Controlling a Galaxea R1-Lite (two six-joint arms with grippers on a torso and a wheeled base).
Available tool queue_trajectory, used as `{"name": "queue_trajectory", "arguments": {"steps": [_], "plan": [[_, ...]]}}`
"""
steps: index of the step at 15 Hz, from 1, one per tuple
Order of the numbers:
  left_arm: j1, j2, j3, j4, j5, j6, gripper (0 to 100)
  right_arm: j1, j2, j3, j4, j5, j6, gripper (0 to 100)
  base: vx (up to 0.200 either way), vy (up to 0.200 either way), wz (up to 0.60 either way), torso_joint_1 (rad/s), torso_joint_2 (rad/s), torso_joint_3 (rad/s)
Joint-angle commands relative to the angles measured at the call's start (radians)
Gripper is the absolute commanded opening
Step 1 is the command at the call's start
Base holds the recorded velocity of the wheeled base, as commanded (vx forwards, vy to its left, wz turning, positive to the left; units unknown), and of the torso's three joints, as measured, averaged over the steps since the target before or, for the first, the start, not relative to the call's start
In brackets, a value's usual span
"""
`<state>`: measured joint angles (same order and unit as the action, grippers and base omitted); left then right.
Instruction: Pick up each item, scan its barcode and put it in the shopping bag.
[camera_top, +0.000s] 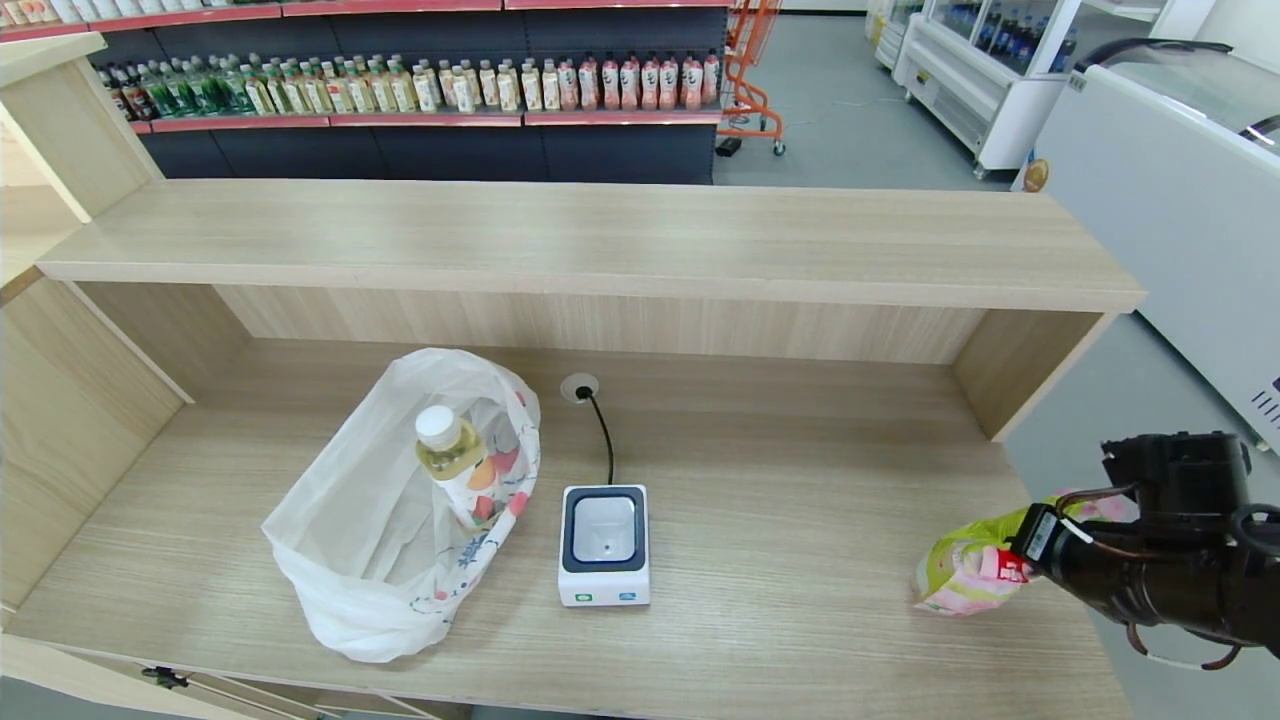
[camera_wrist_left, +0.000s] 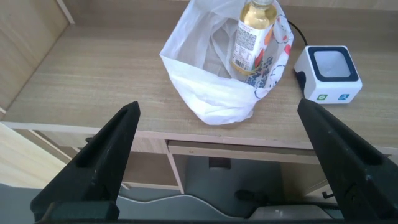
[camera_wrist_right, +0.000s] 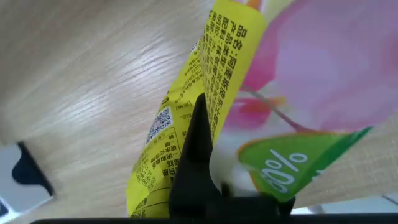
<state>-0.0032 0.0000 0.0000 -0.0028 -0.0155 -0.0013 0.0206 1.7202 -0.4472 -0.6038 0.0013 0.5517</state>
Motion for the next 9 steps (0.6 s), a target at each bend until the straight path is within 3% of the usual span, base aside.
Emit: {"name": "queue_trajectory", "arguments": {"steps": [1,5,9], "plan": [[0.0,0.002,0.0,0.0,0.0,0.0,100,0.005,-0.041,0.001,-0.059,0.065,-0.096,0,0.0,0.0,0.0,0.0,0.0,0.0],[0.0,0.002,0.0,0.0,0.0,0.0,100,0.005,-0.125,-0.016,-0.086,0.278,-0.328,0,0.0,0.0,0.0,0.0,0.0,0.0],[0.0,0.002,0.0,0.0,0.002,0.0,100,0.007,-0.229,-0.028,-0.094,0.655,-0.486,0,0.0,0.0,0.0,0.0,0.0,0.0]]}}
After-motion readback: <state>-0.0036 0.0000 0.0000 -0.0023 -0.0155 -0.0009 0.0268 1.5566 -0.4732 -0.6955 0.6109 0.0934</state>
